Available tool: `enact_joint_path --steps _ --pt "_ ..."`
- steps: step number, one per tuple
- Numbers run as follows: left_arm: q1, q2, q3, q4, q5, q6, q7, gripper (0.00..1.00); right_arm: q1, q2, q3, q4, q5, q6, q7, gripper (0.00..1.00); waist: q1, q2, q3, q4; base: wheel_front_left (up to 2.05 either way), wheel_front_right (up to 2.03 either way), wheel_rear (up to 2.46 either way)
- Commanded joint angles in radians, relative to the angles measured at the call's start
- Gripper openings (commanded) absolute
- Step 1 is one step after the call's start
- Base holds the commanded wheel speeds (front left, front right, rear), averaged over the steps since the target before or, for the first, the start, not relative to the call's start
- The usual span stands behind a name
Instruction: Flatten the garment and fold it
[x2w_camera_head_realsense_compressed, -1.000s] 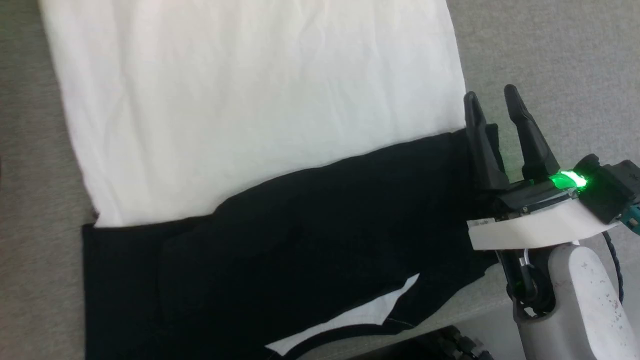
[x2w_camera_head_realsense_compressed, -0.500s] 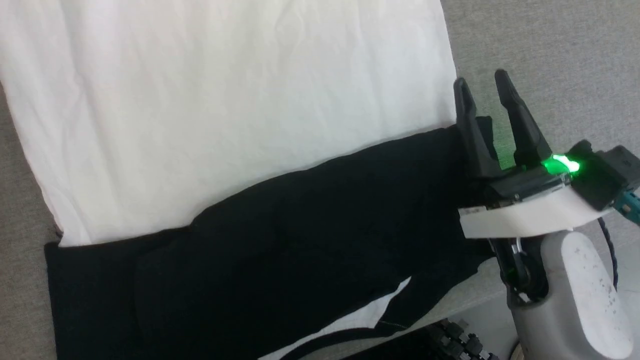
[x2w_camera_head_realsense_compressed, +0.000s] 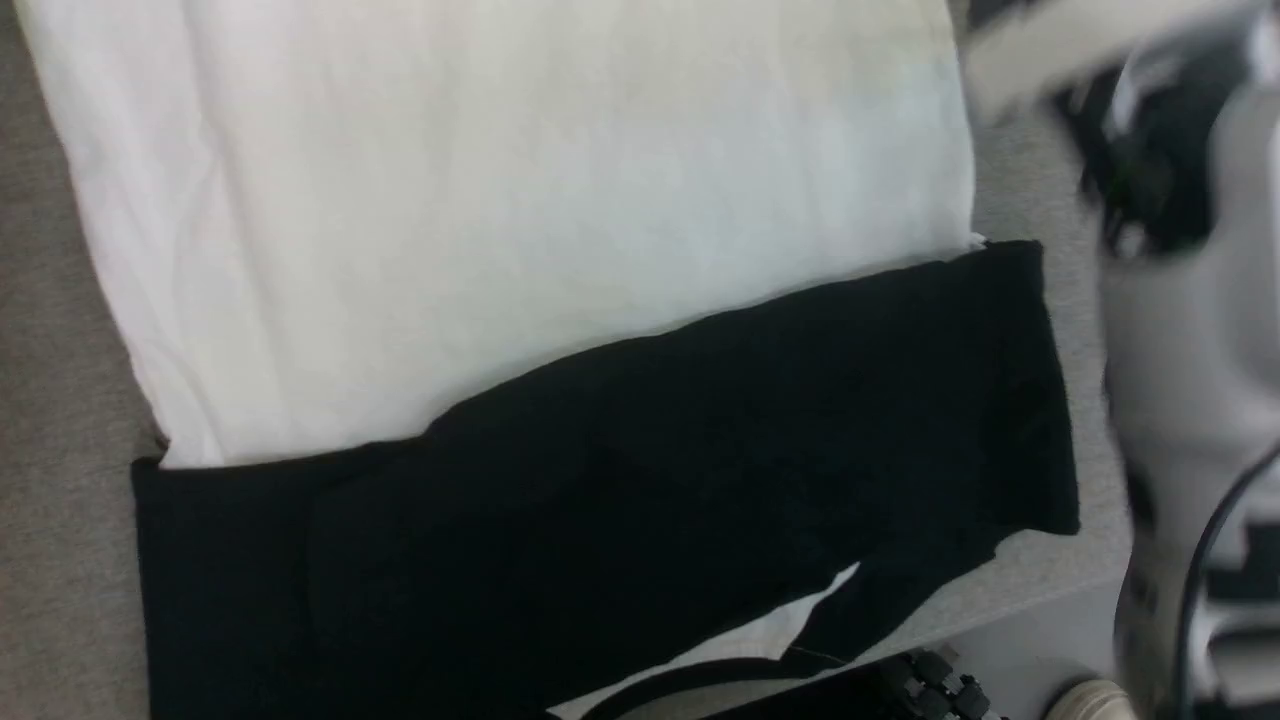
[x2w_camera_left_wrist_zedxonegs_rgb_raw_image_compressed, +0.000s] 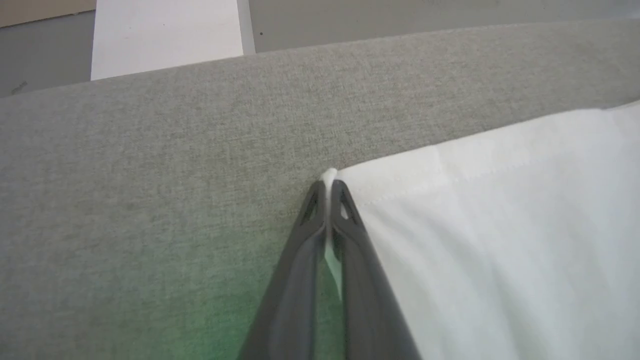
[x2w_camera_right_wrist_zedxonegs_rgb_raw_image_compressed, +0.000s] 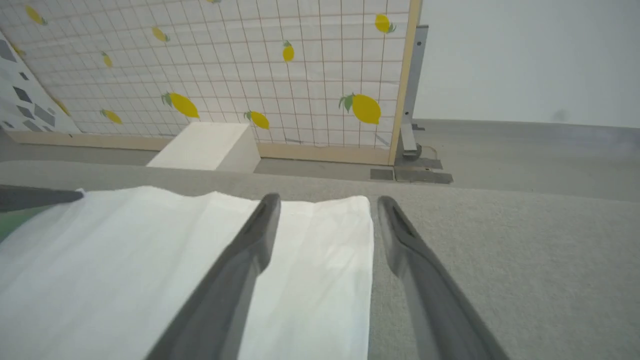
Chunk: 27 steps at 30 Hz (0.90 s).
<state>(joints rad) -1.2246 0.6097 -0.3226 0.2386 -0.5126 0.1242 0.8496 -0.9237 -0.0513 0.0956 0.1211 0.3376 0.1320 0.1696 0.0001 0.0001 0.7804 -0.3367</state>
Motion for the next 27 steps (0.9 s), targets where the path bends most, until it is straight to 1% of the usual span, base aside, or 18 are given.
enact_joint_path --steps 1,3,4,7,9,13,17,20,21,22,23,24,25,27 --pt "-0.012 -0.018 -0.011 0.004 0.001 -0.007 -0.007 0.0 -0.08 0.001 -0.022 0.066 0.011 -0.001 0.043 1.0 -0.0001 -0.0001 0.012 0.028 0.0 0.0 0.0" --pt "-0.027 -0.038 -0.018 0.003 -0.004 -0.016 -0.022 0.0 -0.179 0.001 -0.057 0.168 0.012 -0.001 0.092 1.0 -0.0001 -0.0001 0.021 0.052 0.0 0.0 0.0" --pt "-0.05 -0.057 -0.035 0.0 -0.001 -0.036 -0.047 0.0 -0.296 0.001 -0.098 0.328 -0.022 -0.001 0.176 1.0 -0.0001 -0.0001 0.035 0.085 0.0 0.0 0.0" --pt "-0.071 -0.088 -0.049 -0.002 -0.007 -0.053 -0.073 0.0 -0.395 0.001 -0.153 0.468 -0.109 -0.001 0.257 1.0 -0.0001 -0.0001 0.049 0.124 0.0 0.0 0.0" --pt "-0.083 -0.106 -0.056 -0.001 -0.011 -0.063 -0.09 0.0 -0.445 0.001 -0.191 0.536 -0.155 -0.001 0.302 1.0 -0.0001 -0.0001 0.057 0.148 0.0 0.0 0.0" --pt "-0.104 -0.135 -0.08 0.005 -0.013 -0.091 -0.116 0.0 -0.518 0.001 -0.274 0.621 -0.268 -0.001 0.363 1.0 -0.0001 -0.0001 0.07 0.192 0.0 0.0 0.0" --pt "-0.115 -0.16 -0.105 0.017 -0.011 -0.117 -0.144 0.0 -0.566 0.001 -0.355 0.659 -0.369 -0.001 0.409 1.0 -0.0001 -0.0001 0.08 0.225 0.0 0.0 0.0" --pt "-0.122 -0.17 -0.116 0.028 -0.008 -0.128 -0.162 0.0 -0.587 0.001 -0.399 0.673 -0.437 -0.001 0.46 1.0 -0.0001 -0.0001 0.084 0.239 0.0 0.0 0.0" --pt "-0.126 -0.169 -0.123 0.033 -0.002 -0.133 -0.166 0.0 -0.594 0.001 -0.414 0.678 -0.452 -0.001 0.481 0.9 -0.0001 -0.0001 0.086 0.242 0.0 0.0 0.0" --pt "-0.129 -0.168 -0.128 0.038 0.003 -0.137 -0.169 0.0 -0.598 0.001 -0.425 0.681 -0.463 -0.001 0.499 0.71 -0.0001 -0.0001 0.088 0.244 0.0 0.0 0.0" --pt "-0.132 -0.167 -0.131 0.044 0.005 -0.14 -0.172 0.0 -0.601 0.001 -0.432 0.683 -0.482 -0.001 0.522 0.35 -0.0001 -0.0001 0.089 0.244 0.0 0.0 0.0" --pt "-0.133 -0.166 -0.132 0.048 0.005 -0.142 -0.176 0.0 -0.6 0.001 -0.433 0.683 -0.498 -0.001 0.538 0.2 -0.0001 -0.0001 0.09 0.244 0.0 0.0 0.0" --pt "-0.135 -0.165 -0.132 0.054 0.006 -0.144 -0.181 0.0 -0.599 0.001 -0.432 0.679 -0.517 -0.001 0.553 0.0 -0.0001 -0.0001 0.09 0.243 0.0 0.0 0.0" --pt "-0.138 -0.161 -0.131 0.064 0.01 -0.145 -0.198 0.0 -0.595 0.001 -0.429 0.667 -0.536 -0.001 0.566 0.0 -0.0001 -0.0001 0.088 0.24 0.0 0.0 0.0"
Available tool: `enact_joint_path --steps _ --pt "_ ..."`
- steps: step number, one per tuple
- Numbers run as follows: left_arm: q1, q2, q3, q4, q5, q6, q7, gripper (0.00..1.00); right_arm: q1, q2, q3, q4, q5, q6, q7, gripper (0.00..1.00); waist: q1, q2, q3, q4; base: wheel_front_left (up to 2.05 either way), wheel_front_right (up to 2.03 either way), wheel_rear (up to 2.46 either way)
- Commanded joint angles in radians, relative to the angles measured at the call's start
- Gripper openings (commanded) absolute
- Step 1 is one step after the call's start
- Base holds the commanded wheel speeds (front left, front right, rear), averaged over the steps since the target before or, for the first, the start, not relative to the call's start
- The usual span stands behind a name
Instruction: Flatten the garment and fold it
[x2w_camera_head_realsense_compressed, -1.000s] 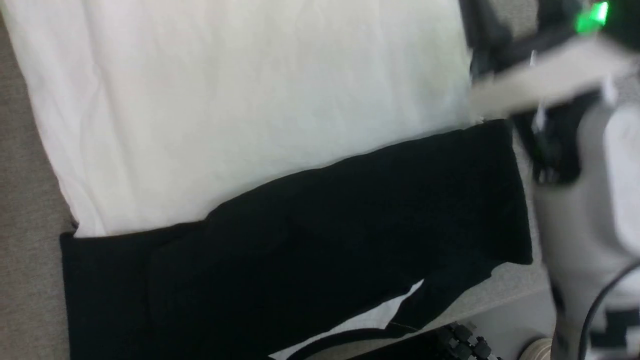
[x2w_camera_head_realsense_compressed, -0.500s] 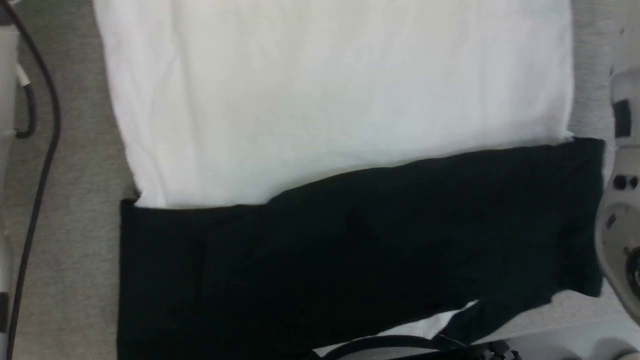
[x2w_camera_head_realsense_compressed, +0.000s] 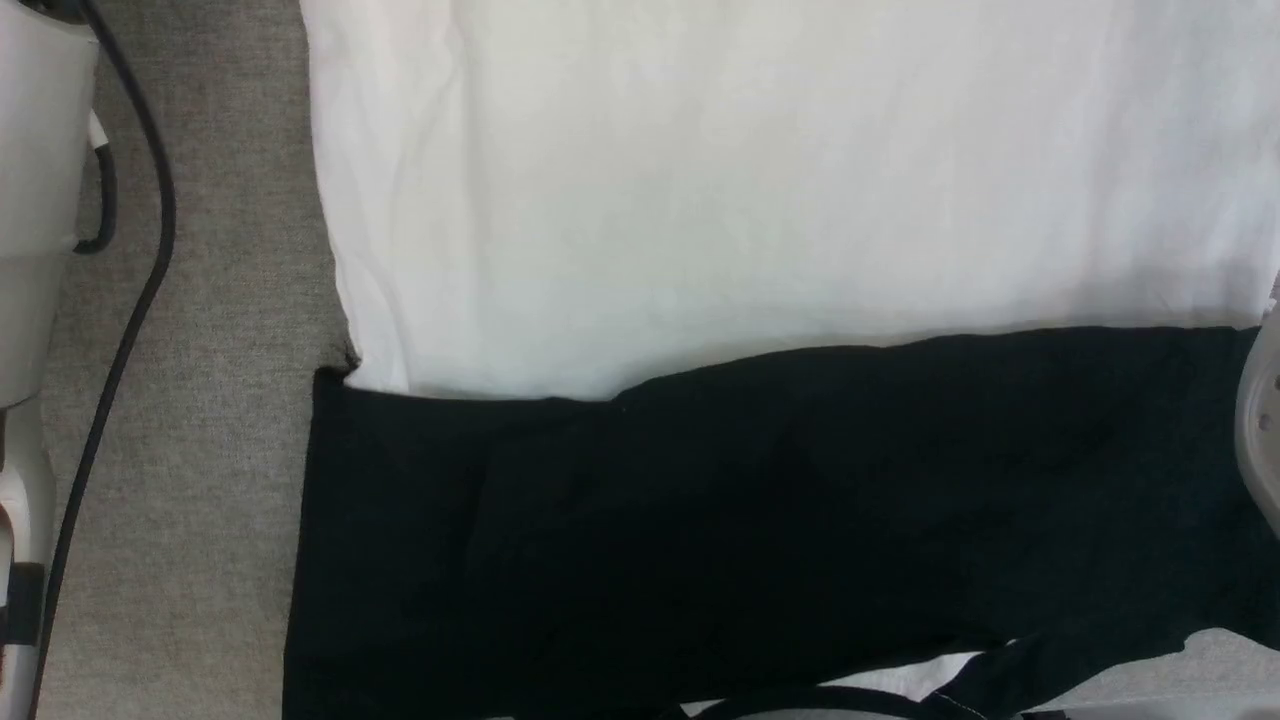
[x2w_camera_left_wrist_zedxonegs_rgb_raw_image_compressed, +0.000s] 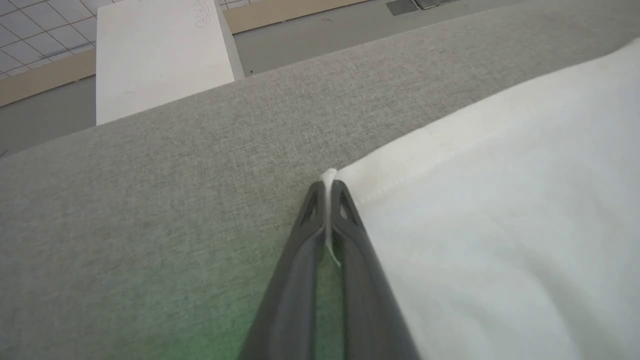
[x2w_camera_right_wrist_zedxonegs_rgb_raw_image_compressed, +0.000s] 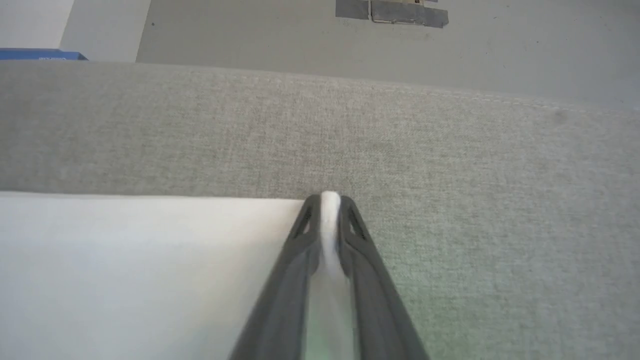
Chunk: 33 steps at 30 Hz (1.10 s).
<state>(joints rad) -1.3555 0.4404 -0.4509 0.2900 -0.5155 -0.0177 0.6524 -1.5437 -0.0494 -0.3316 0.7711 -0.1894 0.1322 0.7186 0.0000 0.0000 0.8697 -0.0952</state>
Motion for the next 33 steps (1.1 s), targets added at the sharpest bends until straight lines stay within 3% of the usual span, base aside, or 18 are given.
enact_joint_path --steps 1,5,13,18,22,25,29,33 --pt "-0.009 0.011 -0.001 0.016 0.017 -0.003 -0.013 0.0 0.027 -0.001 0.001 0.007 -0.015 -0.002 0.012 0.0 0.0 0.0 -0.001 -0.004 0.0 0.0 0.0" --pt "-0.03 0.028 -0.001 0.035 0.067 0.009 -0.102 0.0 0.032 -0.001 0.011 -0.046 -0.032 -0.002 -0.051 0.0 0.0 0.0 -0.001 -0.011 0.0 0.0 0.0" --pt "-0.097 0.039 0.016 0.09 0.187 0.086 -0.38 0.0 0.021 -0.001 0.027 -0.098 -0.026 -0.002 -0.256 0.0 0.0 0.0 -0.005 -0.033 0.0 0.0 0.0" --pt "-0.125 0.031 0.015 0.126 0.221 0.102 -0.515 0.0 0.015 -0.001 0.028 -0.108 -0.034 -0.002 -0.381 0.0 0.0 0.0 -0.021 -0.038 0.0 0.0 0.0" --pt "-0.124 0.016 0.022 0.151 0.198 0.082 -0.589 0.0 0.021 -0.001 0.038 -0.099 -0.007 -0.002 -0.461 0.0 0.0 0.0 -0.044 -0.035 0.0 0.0 0.0" --pt "-0.084 0.012 0.022 0.162 0.172 0.053 -0.64 0.0 0.053 -0.001 0.069 -0.083 0.078 -0.002 -0.517 0.0 0.0 0.0 -0.084 -0.027 0.0 0.0 0.0" --pt "0.015 0.016 0.043 0.139 0.11 0.025 -0.685 0.0 0.139 -0.009 0.152 -0.1 0.173 -0.002 -0.567 0.0 0.0 0.0 -0.148 -0.021 0.0 0.0 0.0" --pt "0.151 0.025 0.049 0.086 0.058 0.007 -0.704 0.0 0.272 -0.062 0.258 -0.167 0.279 -0.002 -0.59 0.0 0.0 0.0 -0.228 0.004 0.0 0.0 0.0"
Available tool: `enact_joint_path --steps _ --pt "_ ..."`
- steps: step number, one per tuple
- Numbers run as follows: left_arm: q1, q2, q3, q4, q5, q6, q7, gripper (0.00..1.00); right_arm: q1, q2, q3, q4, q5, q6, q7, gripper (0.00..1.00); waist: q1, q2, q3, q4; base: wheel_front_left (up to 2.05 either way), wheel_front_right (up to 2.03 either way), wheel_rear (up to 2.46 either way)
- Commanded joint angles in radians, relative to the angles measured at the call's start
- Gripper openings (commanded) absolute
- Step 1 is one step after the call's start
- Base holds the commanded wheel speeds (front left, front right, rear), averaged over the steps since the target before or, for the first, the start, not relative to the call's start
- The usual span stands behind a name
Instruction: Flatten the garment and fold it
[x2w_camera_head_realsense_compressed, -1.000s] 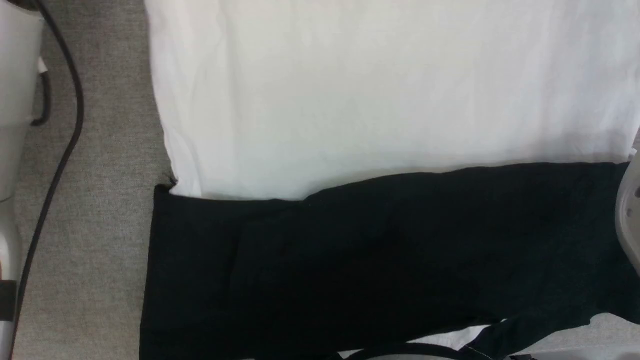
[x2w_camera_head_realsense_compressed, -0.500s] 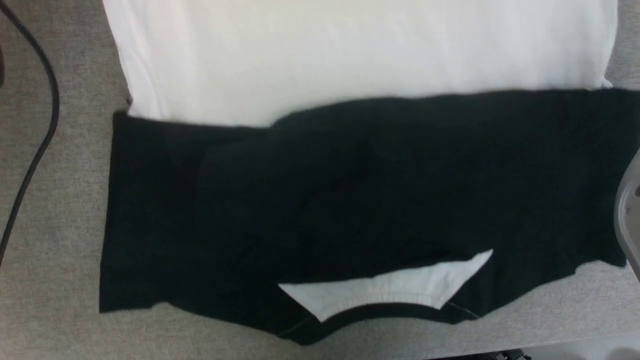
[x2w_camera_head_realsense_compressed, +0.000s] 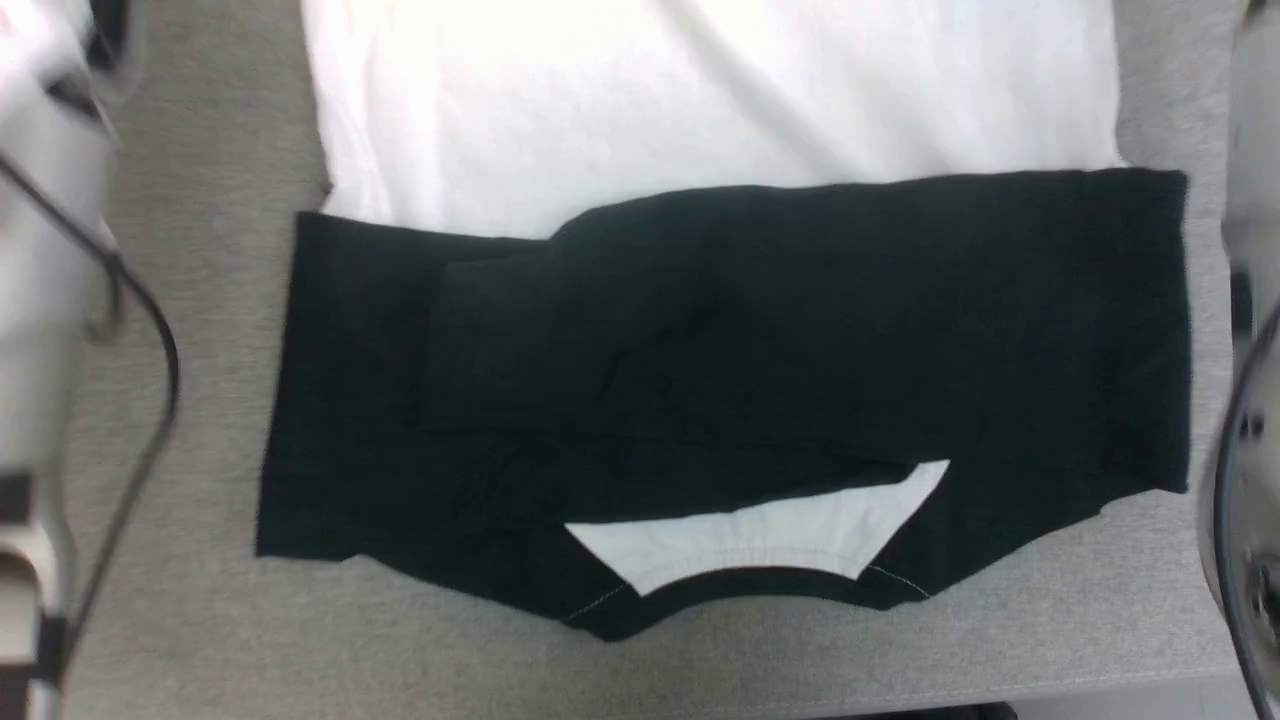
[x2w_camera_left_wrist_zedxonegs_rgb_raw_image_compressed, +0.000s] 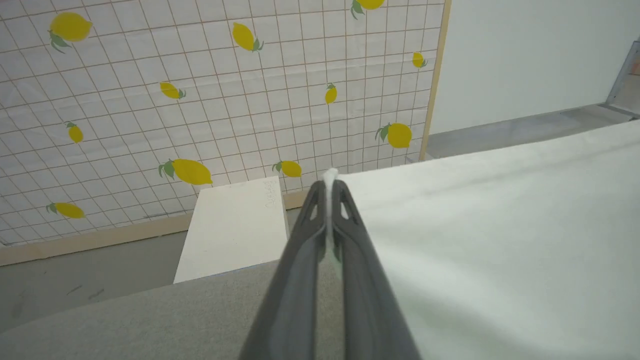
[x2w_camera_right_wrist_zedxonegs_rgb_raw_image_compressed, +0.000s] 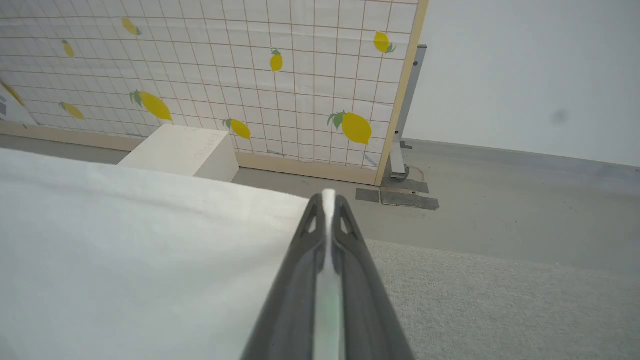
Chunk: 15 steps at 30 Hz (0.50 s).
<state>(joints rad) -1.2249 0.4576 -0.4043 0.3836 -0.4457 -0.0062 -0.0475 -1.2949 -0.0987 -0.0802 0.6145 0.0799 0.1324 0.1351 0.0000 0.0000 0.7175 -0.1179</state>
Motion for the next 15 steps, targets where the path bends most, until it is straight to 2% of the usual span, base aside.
enact_joint_path --steps 1,4,7,10,15 --pt "0.057 0.009 0.003 -0.024 -0.023 -0.006 -0.008 0.0 0.06 -0.028 0.027 -0.031 0.033 -0.002 -0.009 0.0 0.0 0.0 -0.098 0.033 0.0 0.0 0.0" --pt "0.198 0.021 -0.003 -0.097 -0.058 -0.012 -0.015 0.0 0.206 -0.074 0.097 -0.124 0.105 -0.002 -0.017 0.0 0.0 0.0 -0.177 0.048 0.0 0.0 0.0" --pt "0.356 0.03 -0.011 -0.18 -0.101 -0.008 -0.007 0.0 0.356 -0.12 0.119 -0.218 0.167 -0.002 -0.014 0.0 0.0 0.0 -0.244 0.061 0.0 0.0 0.0" --pt "0.536 0.047 -0.017 -0.271 -0.144 0.012 0.006 0.0 0.53 -0.153 0.103 -0.323 0.211 -0.002 -0.005 0.0 0.0 0.0 -0.307 0.075 0.0 0.0 0.0" --pt "0.769 0.056 -0.019 -0.37 -0.222 0.043 0.023 0.0 0.757 -0.163 0.041 -0.457 0.237 -0.002 0.022 0.0 0.0 0.0 -0.386 0.098 0.0 0.0 0.0"
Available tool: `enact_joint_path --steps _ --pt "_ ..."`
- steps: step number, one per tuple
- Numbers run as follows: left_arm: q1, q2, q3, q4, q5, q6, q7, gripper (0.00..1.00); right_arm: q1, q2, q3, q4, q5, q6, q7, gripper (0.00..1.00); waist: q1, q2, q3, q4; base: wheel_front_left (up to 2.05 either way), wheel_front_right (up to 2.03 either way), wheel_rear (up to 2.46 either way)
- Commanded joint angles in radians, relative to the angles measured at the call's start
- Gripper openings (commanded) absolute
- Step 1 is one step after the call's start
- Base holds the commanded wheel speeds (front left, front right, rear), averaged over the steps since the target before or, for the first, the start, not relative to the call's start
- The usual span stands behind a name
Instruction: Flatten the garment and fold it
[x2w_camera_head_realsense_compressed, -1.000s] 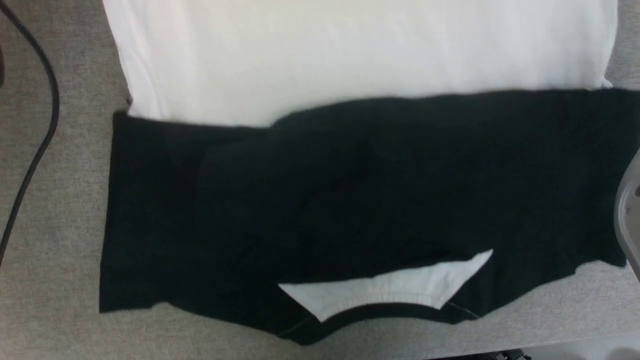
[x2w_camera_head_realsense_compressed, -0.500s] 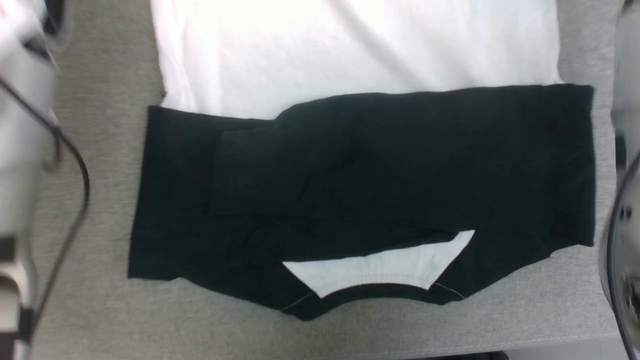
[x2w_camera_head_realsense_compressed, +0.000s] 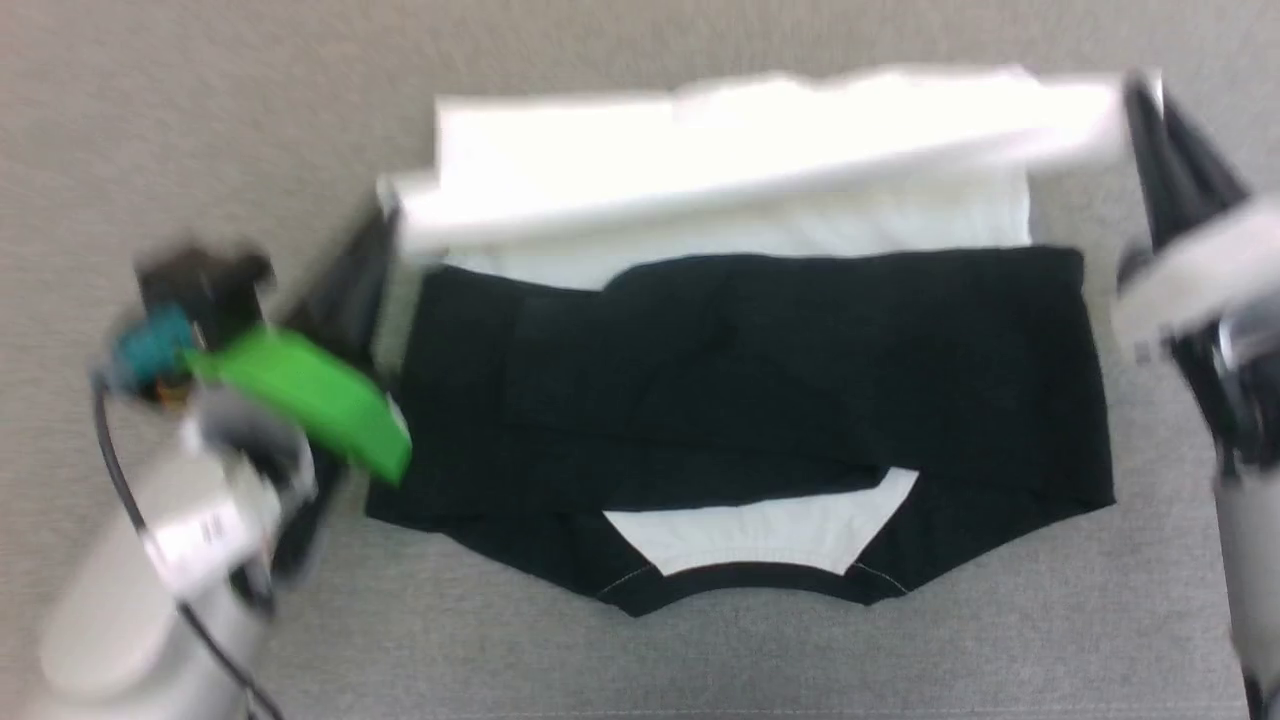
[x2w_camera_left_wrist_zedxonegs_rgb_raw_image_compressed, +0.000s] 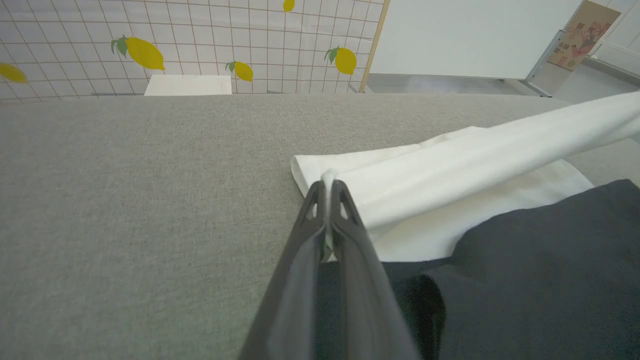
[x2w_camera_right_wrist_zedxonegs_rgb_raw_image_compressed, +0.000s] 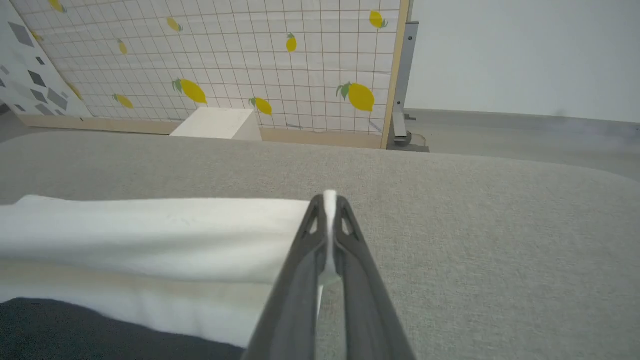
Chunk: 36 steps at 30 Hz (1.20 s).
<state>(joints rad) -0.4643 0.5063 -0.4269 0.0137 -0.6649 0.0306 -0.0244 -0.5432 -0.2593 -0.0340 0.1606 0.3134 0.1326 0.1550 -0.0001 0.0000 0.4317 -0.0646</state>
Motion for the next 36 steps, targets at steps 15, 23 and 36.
enact_joint_path --steps 15,23,36 --pt "0.324 -0.042 -0.056 0.027 -0.106 0.0 -0.044 0.0 0.457 0.088 -0.16 -0.202 -0.043 -0.002 0.133 0.0 0.0001 0.0 -0.182 0.082 0.0 0.0 0.0" --pt "0.341 -0.084 -0.098 0.157 -0.101 -0.016 -0.066 0.0 0.554 0.134 -0.194 -0.175 -0.115 -0.002 0.189 0.0 0.0001 0.0 -0.194 0.08 0.0 0.0 0.0" --pt "0.296 -0.137 -0.128 0.333 -0.087 -0.045 -0.12 1.0 0.566 0.17 -0.183 -0.05 -0.099 -0.002 0.203 1.0 0.0001 0.0 -0.202 0.083 0.0 0.0 0.0"
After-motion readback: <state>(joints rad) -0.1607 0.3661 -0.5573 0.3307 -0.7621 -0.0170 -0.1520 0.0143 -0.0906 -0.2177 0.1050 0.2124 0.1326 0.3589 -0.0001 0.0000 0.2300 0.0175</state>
